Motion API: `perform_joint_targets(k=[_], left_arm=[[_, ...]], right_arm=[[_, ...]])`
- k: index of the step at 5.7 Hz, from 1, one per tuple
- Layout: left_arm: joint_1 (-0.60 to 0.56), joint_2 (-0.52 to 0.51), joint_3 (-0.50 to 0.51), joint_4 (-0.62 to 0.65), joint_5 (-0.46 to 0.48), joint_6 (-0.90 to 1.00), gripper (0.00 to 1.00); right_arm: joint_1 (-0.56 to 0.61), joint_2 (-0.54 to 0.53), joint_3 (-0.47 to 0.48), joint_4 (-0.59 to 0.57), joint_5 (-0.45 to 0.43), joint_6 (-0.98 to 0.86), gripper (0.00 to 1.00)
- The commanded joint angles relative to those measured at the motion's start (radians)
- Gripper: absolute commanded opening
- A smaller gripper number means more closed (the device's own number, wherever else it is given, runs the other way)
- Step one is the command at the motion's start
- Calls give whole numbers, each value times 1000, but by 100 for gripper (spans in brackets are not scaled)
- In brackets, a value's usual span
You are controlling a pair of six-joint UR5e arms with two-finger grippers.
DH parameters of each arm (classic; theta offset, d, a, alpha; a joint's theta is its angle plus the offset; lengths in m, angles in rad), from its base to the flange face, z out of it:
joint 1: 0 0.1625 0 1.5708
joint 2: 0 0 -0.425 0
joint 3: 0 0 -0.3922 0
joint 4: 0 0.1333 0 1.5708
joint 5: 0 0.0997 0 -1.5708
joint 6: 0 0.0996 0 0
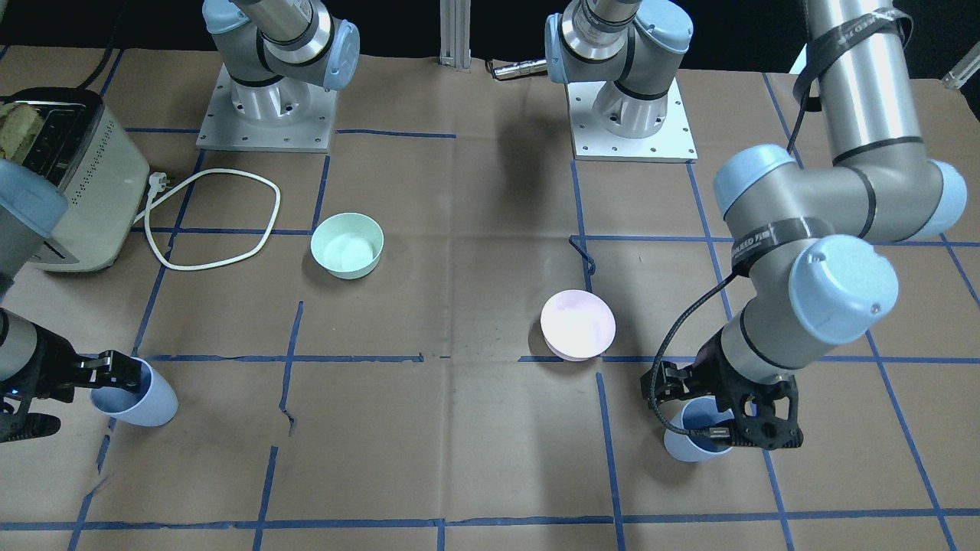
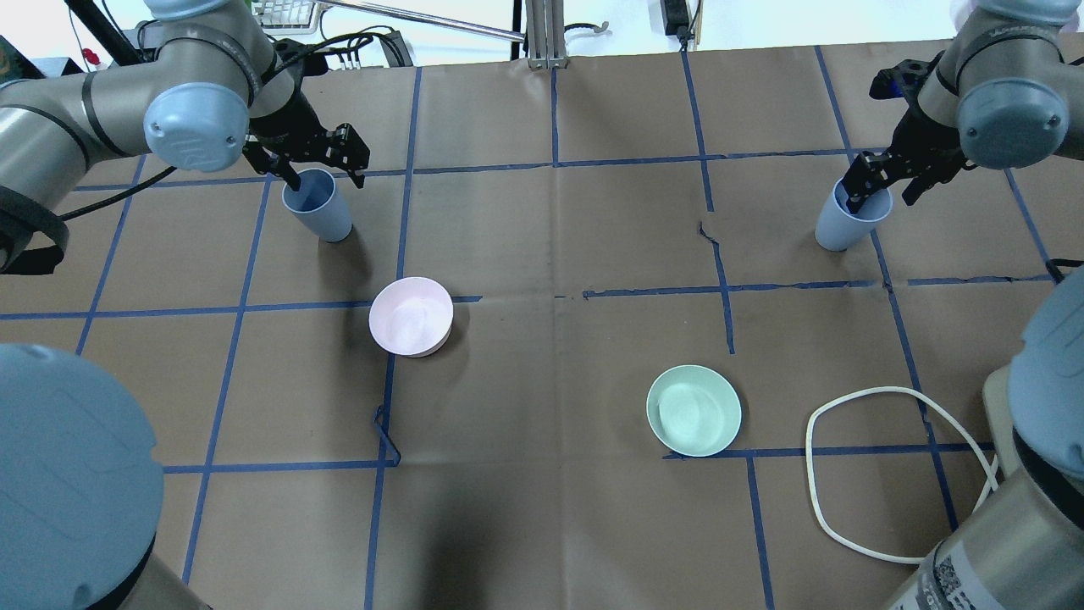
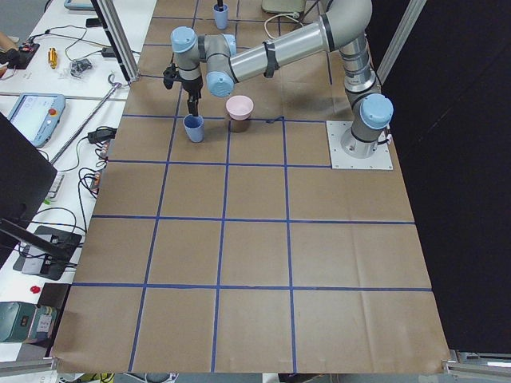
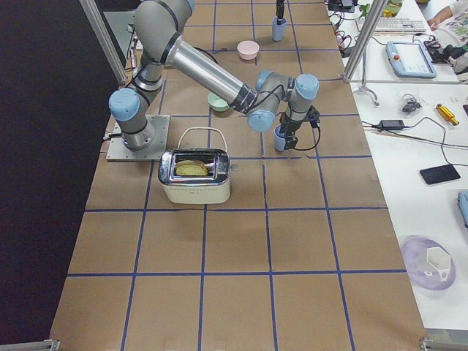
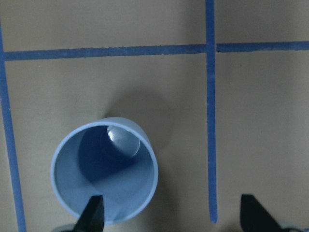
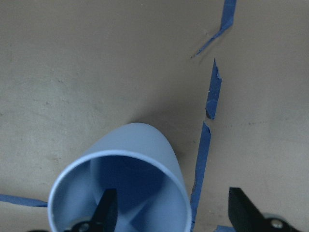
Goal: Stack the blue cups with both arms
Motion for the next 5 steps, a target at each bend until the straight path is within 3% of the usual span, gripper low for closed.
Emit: perform_joint_targets(k=[1, 2, 3, 4, 5], left_arm=[[-2, -65, -3, 59, 2, 1, 95], [-2, -75, -2, 63, 2, 0, 49], [-2, -73, -8, 63, 2, 0, 22], [1, -69, -9, 60, 4, 0, 10], [-2, -61, -6, 58, 40, 0, 5]], right_arm=[[0, -8, 3, 7, -3, 17, 12], [0, -9, -6, 12, 0, 22, 7], [0, -24, -17, 14, 1, 24, 6], [1, -70, -46, 53, -2, 31, 7], [6, -140, -116, 210, 0, 36, 8]])
